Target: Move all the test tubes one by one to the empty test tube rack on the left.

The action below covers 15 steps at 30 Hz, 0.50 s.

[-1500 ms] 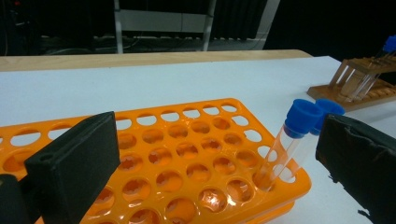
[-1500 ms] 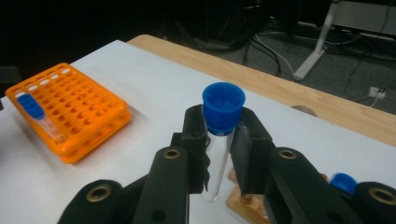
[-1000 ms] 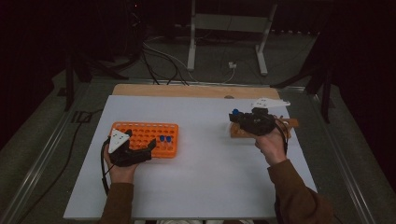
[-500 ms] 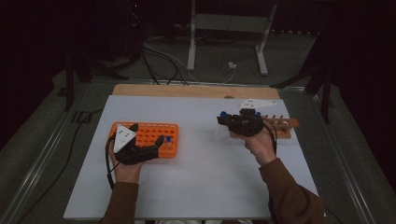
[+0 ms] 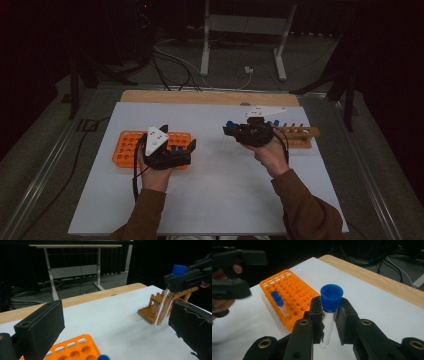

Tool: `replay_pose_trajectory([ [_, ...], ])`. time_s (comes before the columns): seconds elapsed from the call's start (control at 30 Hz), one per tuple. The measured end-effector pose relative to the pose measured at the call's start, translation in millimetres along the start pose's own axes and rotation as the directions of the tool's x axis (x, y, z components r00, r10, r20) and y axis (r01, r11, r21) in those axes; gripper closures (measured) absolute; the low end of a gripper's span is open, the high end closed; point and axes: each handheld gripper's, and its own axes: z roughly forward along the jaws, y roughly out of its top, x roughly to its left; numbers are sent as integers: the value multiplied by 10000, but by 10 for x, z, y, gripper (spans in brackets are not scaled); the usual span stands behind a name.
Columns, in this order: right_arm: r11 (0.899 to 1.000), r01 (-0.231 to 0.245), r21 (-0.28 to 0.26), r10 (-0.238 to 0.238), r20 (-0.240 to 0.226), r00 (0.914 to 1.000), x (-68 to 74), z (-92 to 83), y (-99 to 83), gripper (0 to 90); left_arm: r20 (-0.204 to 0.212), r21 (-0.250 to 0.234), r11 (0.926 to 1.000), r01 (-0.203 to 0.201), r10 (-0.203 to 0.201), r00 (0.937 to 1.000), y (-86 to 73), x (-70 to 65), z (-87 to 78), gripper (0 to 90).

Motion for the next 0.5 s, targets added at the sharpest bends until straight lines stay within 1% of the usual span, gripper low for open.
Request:
replay_pose_trajectory([
  [0.17, 10000, 10, -3, -10, -243, 9997, 57, 30, 31, 761, 394, 98, 9999, -111, 107, 9992, 2, -110, 89, 15],
  [0.3, 9999, 104, 40, -102, -425, 9990, 122, 65, 59, 761, 666, 245, 9994, -232, 216, 9975, 3, -189, 144, 34],
  [0.37, 9999, 142, 67, -138, -539, 9985, 157, 84, 73, 761, 867, 370, 9988, -324, 291, 9958, 0, -222, 174, 43],
  [0.43, 9998, 197, 101, -191, -628, 9978, 189, 106, 84, 760, 960, 552, 9975, -434, 380, 9947, -7, -259, 209, 43],
  [0.5, 9996, 263, 131, -253, -700, 9972, 214, 128, 91, 760, 1188, 673, 9972, -333, 251, 9926, -19, -280, 247, 43],
])
